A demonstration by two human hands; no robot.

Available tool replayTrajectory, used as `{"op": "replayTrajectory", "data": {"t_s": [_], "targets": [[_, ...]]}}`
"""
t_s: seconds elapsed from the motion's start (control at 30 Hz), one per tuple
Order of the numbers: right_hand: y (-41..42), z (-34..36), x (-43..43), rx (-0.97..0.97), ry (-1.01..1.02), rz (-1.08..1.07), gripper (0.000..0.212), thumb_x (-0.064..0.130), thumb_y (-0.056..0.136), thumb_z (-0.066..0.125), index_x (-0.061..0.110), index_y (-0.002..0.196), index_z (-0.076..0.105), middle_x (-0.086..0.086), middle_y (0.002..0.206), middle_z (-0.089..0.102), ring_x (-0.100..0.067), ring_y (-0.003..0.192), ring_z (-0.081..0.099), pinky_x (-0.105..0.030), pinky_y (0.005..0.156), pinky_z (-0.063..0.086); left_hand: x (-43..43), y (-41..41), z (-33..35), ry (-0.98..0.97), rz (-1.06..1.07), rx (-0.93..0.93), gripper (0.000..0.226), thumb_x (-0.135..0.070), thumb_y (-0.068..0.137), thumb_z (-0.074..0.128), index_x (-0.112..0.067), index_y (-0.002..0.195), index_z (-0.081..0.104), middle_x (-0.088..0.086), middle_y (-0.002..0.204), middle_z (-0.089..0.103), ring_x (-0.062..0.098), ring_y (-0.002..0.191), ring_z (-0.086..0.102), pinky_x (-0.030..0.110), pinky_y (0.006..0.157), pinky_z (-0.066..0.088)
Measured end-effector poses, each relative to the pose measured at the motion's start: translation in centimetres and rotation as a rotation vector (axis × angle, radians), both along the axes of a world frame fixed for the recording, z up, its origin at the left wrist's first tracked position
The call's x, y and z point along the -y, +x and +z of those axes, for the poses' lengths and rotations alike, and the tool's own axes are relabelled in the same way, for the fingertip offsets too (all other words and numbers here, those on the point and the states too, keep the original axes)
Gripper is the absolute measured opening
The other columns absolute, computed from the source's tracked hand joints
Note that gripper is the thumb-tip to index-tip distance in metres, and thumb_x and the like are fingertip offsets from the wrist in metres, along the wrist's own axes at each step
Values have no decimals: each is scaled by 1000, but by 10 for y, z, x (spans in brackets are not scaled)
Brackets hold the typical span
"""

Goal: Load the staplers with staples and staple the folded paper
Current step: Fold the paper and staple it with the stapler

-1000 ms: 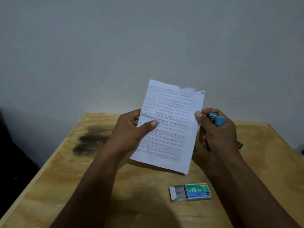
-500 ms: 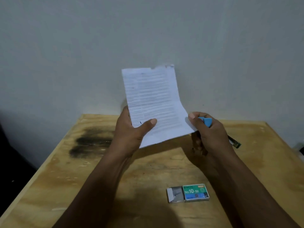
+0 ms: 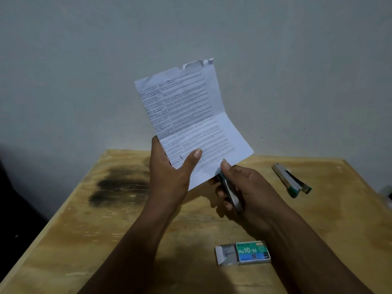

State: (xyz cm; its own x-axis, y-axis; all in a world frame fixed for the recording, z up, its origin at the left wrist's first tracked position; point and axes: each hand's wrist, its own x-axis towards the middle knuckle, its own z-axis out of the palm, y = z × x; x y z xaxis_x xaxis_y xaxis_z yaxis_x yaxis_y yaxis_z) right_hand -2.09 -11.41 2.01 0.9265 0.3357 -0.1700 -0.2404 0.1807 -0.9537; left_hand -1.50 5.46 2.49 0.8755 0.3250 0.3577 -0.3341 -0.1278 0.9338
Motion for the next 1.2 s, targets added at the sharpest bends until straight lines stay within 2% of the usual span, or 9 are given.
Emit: {"op": "replayTrajectory", "data": {"t_s": [0.23,0.43,0.67,0.73,0.83,0.93,1.03,1.13,1.2], "targets": [[1,0,3,-39,141,69,56,54,83,63,13,120,67,-11,84,64,-16,62,52,-30,52,38,8,-1,-2,95,23,32,72,-21,84,82,-35,136,34,-22,123,57,-7,113,59,6,79,52],[1,1,3,-22,34,12,50,53,85,62,4,90,65,-11,67,57,-16,50,47,-25,47,39,9,0,-4,169,-72,15,84,-19,77,87,-36,137,31,-20,128,54,-10,117,55,4,87,49],[-2,0,2,185,-155,-151,45,51,84,65,8,72,68,-10,54,54,-15,44,45,-24,44,38,8,2,-10,142,-91,-13,83,-26,78,86,-35,141,32,-21,130,56,-7,118,56,8,85,53],[-2,0,1,208,-157,-177,39,50,83,67,12,76,73,-14,55,53,-16,44,43,-25,44,36,8,2,-10,138,-93,-13,83,-25,79,85,-33,142,33,-19,132,57,-4,120,57,10,88,53],[-1,3,3,93,-172,-72,53,58,78,69,6,75,68,-14,60,54,-17,47,44,-28,48,36,3,5,-10,154,-74,-43,79,-26,80,84,-33,142,34,-20,130,57,-7,117,57,11,86,53],[2,9,12,-32,-161,-9,47,51,82,72,5,92,69,-9,70,58,-17,55,50,-32,55,40,-12,6,-2,176,-66,-98,75,-26,81,84,-33,139,38,-17,129,59,-2,116,59,15,85,50],[7,12,28,163,-563,-133,6,28,90,69,28,95,71,-1,84,70,-16,69,62,-35,66,51,-53,14,3,316,-185,-193,59,-21,78,87,-34,126,56,-16,117,71,-1,107,67,21,87,57],[14,3,31,319,-934,-266,35,29,88,71,24,122,64,-4,109,71,-19,87,63,-36,76,52,-86,22,-2,536,-139,-455,72,-38,65,90,-31,129,58,-11,119,72,14,108,70,44,95,57],[15,-3,22,333,-1045,-327,58,35,85,74,26,137,52,-5,118,68,-18,92,61,-30,74,47,-86,23,-7,613,-36,-619,96,-45,62,89,-27,144,42,-9,128,65,23,115,65,43,96,53]]}}
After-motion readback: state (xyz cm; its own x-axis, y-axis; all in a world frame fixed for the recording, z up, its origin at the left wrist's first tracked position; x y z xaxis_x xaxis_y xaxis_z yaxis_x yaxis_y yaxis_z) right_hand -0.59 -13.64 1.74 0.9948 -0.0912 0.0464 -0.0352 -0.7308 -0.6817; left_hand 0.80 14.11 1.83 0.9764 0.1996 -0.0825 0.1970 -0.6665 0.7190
